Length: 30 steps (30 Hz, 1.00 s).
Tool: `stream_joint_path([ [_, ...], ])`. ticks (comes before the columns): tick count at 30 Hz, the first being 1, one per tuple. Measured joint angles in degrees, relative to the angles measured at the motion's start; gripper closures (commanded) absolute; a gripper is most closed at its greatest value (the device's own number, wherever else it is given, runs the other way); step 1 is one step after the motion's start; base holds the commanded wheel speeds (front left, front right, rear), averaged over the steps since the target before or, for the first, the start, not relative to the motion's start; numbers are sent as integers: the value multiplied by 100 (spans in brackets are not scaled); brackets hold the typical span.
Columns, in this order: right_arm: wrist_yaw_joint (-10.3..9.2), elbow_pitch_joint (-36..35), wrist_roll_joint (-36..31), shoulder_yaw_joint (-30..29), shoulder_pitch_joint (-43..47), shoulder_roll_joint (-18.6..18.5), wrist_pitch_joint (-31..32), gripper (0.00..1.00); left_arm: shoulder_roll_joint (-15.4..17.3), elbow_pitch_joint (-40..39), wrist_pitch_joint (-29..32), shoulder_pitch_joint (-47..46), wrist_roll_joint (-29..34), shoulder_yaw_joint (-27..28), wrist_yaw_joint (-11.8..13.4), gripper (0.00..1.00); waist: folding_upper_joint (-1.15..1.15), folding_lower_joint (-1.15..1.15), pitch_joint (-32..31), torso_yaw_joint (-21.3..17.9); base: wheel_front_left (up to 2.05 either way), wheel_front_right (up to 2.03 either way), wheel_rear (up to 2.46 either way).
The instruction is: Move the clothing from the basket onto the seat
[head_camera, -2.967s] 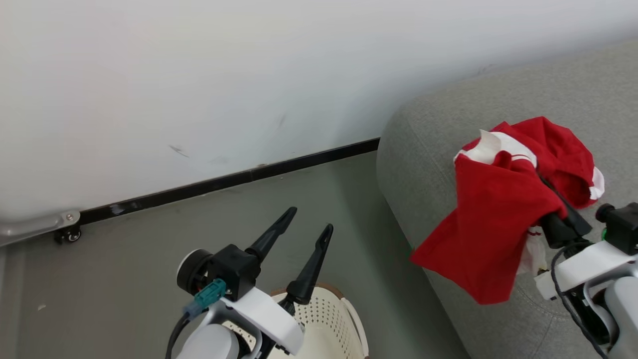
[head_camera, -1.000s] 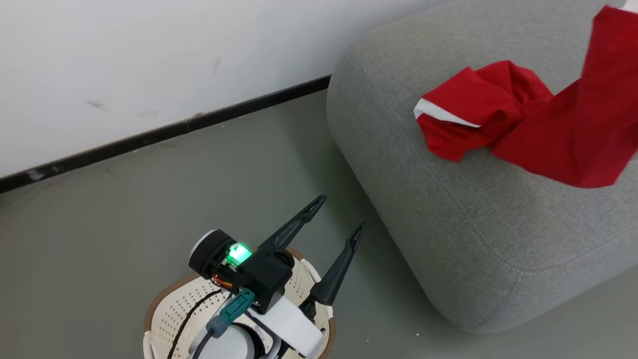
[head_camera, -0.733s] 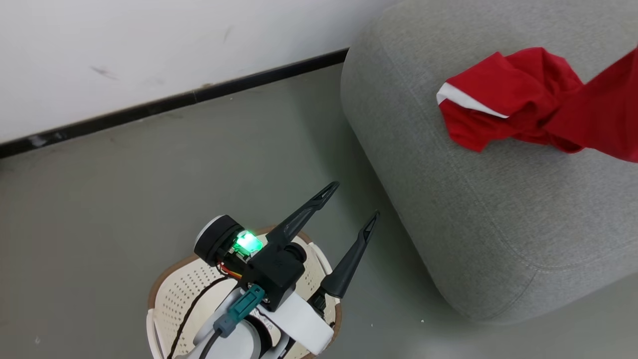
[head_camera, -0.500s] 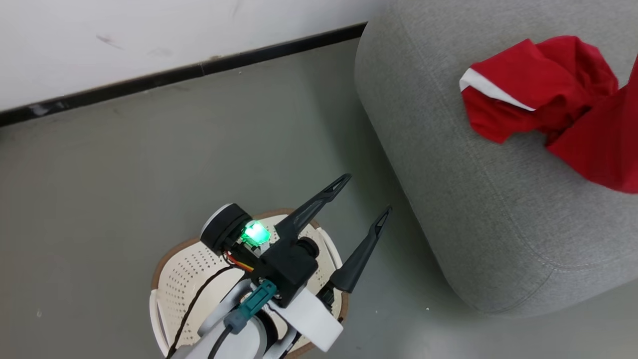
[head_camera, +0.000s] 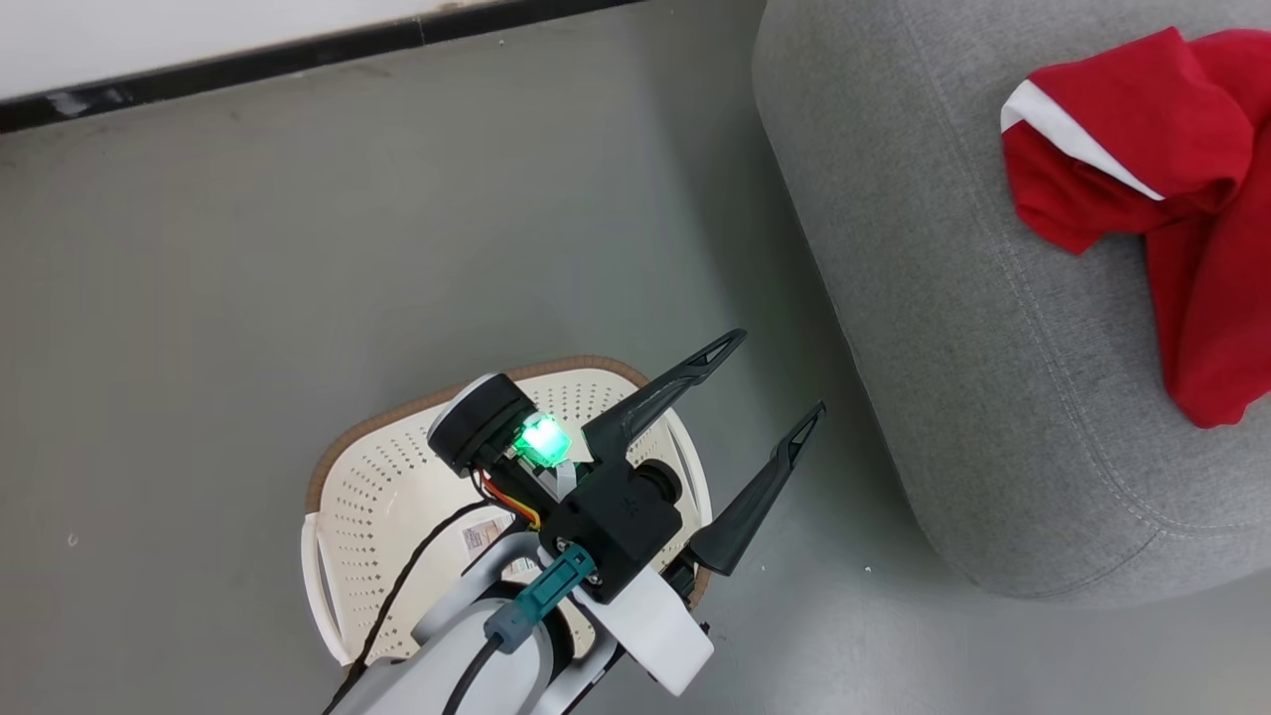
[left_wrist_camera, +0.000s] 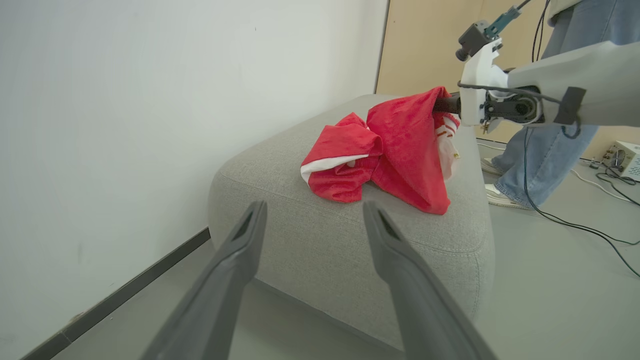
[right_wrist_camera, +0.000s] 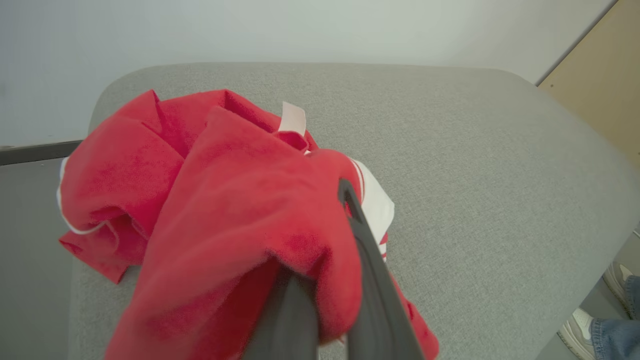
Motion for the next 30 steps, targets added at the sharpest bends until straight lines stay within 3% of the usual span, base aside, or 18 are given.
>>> stream_joint_path([
  [5,0,204,-130,-105,23,149,-169,100,34,2,7,-109,0,-13,-10,0,0,0,180,27,0,0,0],
  [7,0,254,-165,-204,22,212,-210,80,67,4,7,-157,0,-11,-47,0,0,0,240,27,0,0,0],
  [8,-1,282,-166,-242,19,241,-219,62,80,4,8,-182,0,-11,-49,0,0,0,267,25,0,0,0],
  [10,0,321,-168,-297,1,310,-240,39,97,5,8,-209,2,-7,-49,0,0,0,315,16,0,0,0],
  [11,-1,330,-164,-325,-10,355,-272,16,103,5,8,-219,3,-4,-51,0,0,0,338,9,0,0,0],
  [12,-1,337,-159,-333,-25,401,-293,0,121,7,8,-226,5,4,-51,0,0,0,358,-1,0,0,0],
  [16,0,387,-40,-391,-97,588,-448,0,183,108,-2,-275,9,35,-52,0,0,0,370,-74,0,0,0],
  [30,-1,258,219,-79,298,567,-706,0,172,333,-180,-275,-62,47,-57,0,0,0,152,-305,0,0,0],
])
